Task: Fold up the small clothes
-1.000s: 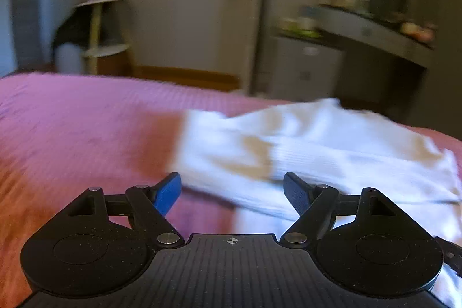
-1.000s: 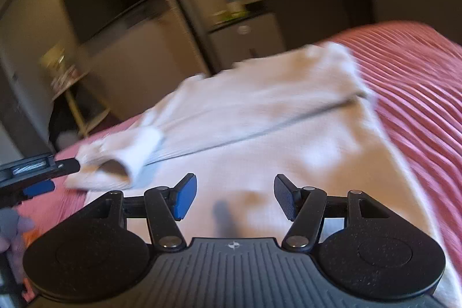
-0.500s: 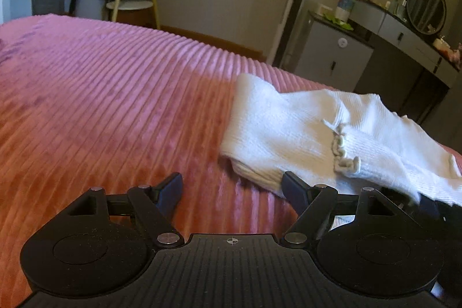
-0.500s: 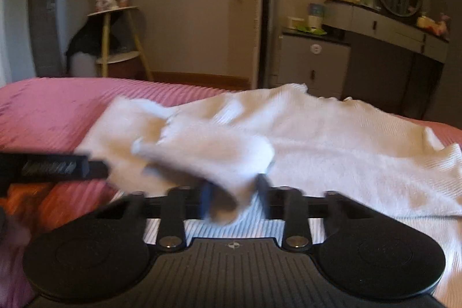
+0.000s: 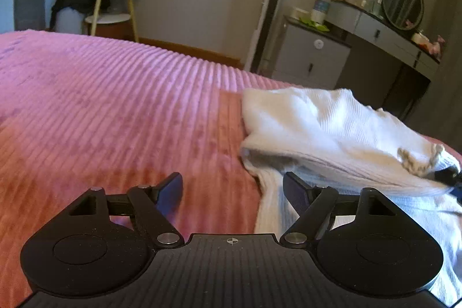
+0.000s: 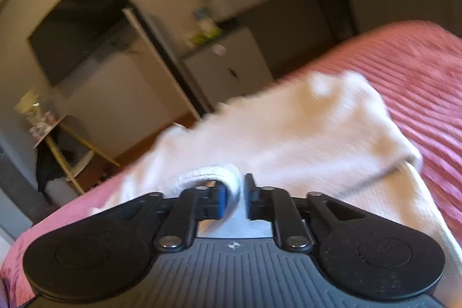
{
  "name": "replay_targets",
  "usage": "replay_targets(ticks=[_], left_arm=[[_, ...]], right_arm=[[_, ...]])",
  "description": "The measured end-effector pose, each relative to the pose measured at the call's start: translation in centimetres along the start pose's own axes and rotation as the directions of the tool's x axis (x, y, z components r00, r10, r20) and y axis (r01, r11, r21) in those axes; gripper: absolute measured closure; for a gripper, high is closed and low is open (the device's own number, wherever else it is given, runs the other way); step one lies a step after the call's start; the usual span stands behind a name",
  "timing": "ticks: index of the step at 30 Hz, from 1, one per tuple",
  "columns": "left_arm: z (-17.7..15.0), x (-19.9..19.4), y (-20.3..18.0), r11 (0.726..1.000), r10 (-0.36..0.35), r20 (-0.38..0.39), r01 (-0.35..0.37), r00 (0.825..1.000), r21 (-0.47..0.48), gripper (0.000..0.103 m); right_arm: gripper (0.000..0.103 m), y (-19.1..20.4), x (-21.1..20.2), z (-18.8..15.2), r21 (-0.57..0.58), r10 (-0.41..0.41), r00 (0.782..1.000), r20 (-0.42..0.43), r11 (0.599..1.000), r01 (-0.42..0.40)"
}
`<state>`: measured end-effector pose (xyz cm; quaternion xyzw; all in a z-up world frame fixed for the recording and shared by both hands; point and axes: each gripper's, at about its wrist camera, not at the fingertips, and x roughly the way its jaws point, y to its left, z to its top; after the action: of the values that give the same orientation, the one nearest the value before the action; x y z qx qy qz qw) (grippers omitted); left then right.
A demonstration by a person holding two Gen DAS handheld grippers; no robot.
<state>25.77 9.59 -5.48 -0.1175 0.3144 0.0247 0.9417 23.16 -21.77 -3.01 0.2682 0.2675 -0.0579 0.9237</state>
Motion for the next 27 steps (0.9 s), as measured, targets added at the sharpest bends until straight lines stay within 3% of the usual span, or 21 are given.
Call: replay_targets(ticks=[4,7,11,13,15,18,21,27], left_arm=[[-0.3,0.5,-0.6,0.999,0.012,-0.01,-0.012,1.0,0.031,0.02],[-0.6,0.7,-1.0,0.999,0.017,-0.005,-0.017,1.0,0.05,0.018],[-0.9,0.7,-1.4,0.997,0.011,0.009,-0.012,1.0,0.076,0.017],[-1.0,0.8,-1.5,0.996,0.014,0.011,-0.015,1.0,0.082,0.017],[-1.1,0.9,-1.5,0.996,0.016,0.011,-0.017,1.0,0.085,0.017],[-1.1,0.9,-1.5,0.996,0.017,0.013,-0.018,1.0,0.085,0.017],[-1.2,0.9,-1.6,0.996,0.02,0.017,-0.021,1.0,0.087,0.017],[-1.2,0.8,-1.6,0.996,0.025,0.02,-0.026,0.999,0.088,0.017]], right_arm=[[0.068,1.1,0.1,-0.5,-0.227,-0.136,0.99,0.04,0.964,0.142],[0.049,2.1,0.3,-0.8,-0.354,-0.194,0.977,0.091,0.91,0.214],[0.049,2.2,1.4,0.2,-0.319,-0.116,0.992,0.047,0.939,0.125],[0.061,1.5,1.9,0.8,-0.234,-0.081,0.997,0.011,0.969,0.081],[0.093,0.8,2.1,1.1,-0.172,-0.067,0.998,-0.01,0.983,0.064],[0.096,0.7,2.0,1.4,-0.162,-0.068,0.998,-0.008,0.985,0.066],[0.096,1.8,0.3,2.2,-0.22,-0.041,0.994,0.099,0.973,0.062],[0.096,0.4,-2.0,5.3,-0.122,0.083,0.965,0.25,0.991,-0.054]])
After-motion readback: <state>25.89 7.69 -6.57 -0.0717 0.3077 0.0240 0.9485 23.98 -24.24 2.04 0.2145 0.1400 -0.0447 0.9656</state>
